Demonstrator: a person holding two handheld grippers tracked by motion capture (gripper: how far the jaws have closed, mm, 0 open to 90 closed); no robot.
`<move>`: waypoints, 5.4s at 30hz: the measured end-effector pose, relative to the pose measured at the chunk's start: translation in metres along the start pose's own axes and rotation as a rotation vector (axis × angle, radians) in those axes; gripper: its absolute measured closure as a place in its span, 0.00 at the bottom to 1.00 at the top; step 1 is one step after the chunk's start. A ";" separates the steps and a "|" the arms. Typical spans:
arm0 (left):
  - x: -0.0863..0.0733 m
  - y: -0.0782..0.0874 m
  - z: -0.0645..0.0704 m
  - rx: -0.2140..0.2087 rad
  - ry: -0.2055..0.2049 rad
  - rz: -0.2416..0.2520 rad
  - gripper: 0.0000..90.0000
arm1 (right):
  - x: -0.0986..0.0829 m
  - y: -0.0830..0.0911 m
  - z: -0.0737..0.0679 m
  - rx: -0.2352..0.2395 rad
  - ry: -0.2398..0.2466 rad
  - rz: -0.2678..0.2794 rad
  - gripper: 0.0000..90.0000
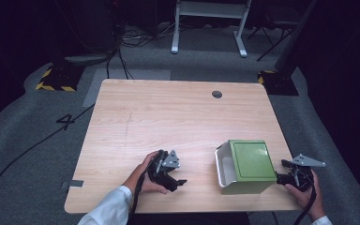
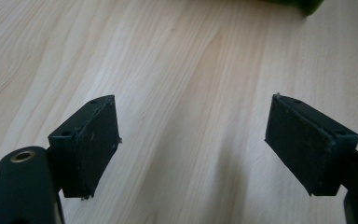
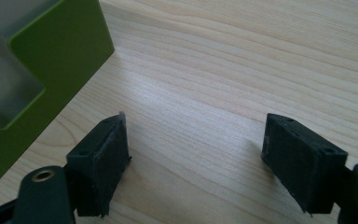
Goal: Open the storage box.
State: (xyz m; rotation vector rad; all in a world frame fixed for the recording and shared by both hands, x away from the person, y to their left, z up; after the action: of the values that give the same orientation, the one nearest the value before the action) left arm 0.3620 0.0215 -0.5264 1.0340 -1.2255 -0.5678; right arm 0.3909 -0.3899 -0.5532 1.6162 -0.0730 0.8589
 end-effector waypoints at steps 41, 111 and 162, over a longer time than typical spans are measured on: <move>0.107 -0.037 0.083 -0.180 -0.306 0.056 0.18 | 0.000 0.000 0.000 -0.002 -0.001 0.000 0.25; 0.030 0.000 0.047 -0.123 -0.262 -0.006 0.90 | 0.000 0.000 0.000 0.000 0.001 0.000 0.25; -0.032 0.080 -0.017 0.214 0.006 0.038 0.26 | 0.000 0.000 0.000 0.001 0.001 -0.001 0.25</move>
State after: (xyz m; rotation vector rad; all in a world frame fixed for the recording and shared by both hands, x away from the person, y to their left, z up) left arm 0.3557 0.0905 -0.4718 1.1881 -1.3185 -0.4097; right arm 0.3909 -0.3898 -0.5533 1.6162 -0.0711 0.8594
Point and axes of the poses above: each handheld gripper's, and its own axes: y roughly backward along the jaws, x roughly out of its top, z roughly to its right, the point moved 7 cm from there along -y, roughly forward along the jaws, and after that the axes turned 15 degrees about -z, right-handed, at the moved point
